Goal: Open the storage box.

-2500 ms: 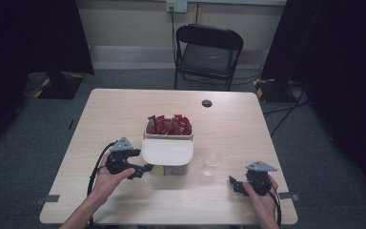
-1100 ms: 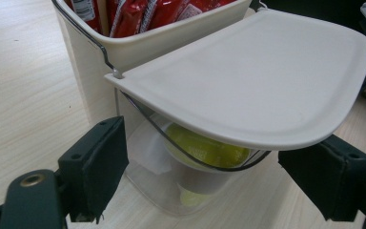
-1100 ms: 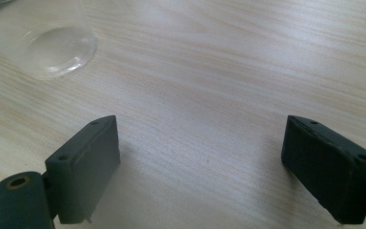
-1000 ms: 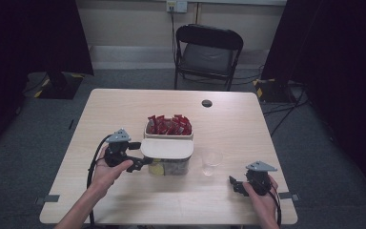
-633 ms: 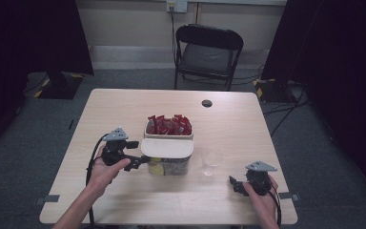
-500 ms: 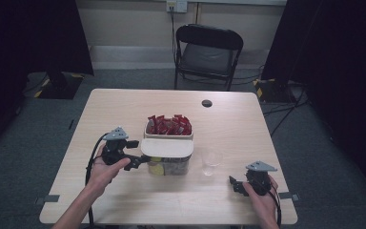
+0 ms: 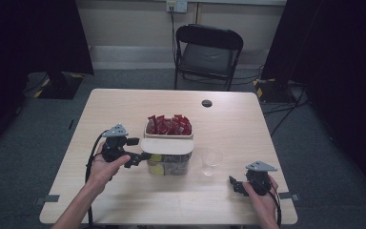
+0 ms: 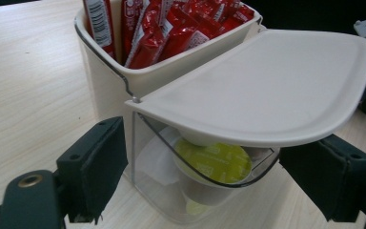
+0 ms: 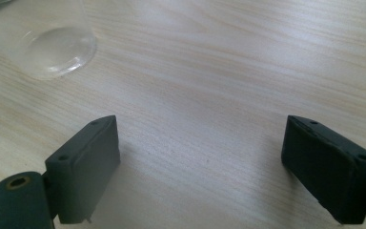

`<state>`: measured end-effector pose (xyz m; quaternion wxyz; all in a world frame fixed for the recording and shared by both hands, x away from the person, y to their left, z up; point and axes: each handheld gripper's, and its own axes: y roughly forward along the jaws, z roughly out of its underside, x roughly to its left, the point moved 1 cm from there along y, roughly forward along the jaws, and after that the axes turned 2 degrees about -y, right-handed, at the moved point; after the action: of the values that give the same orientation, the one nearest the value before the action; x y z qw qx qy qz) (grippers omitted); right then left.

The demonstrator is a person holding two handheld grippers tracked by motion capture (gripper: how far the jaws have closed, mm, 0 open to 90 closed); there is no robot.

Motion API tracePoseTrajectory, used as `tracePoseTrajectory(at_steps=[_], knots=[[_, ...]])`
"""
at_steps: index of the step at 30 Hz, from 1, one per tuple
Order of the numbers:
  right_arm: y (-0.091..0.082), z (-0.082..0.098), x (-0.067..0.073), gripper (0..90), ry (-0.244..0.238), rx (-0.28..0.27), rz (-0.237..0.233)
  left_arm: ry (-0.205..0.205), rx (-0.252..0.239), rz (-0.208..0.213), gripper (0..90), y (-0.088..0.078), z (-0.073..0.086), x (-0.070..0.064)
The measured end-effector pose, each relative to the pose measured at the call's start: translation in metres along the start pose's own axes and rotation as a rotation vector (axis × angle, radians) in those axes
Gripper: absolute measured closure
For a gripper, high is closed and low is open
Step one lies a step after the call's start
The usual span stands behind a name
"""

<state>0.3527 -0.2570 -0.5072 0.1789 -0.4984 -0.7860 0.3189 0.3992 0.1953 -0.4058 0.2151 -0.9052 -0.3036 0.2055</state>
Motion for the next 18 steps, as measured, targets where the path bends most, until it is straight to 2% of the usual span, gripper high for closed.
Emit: tracePoseTrajectory(at_steps=[8, 18], knots=[[0.0, 0.0, 0.0, 12.1, 0.0, 0.0, 0.0, -0.003, -0.017, -0.005, 16.4, -0.003, -0.009, 0.001], [0.0, 0.0, 0.0, 12.1, 0.0, 0.0, 0.0, -0.027, -0.029, -0.011, 16.1, 0.0, -0.013, 0.004]])
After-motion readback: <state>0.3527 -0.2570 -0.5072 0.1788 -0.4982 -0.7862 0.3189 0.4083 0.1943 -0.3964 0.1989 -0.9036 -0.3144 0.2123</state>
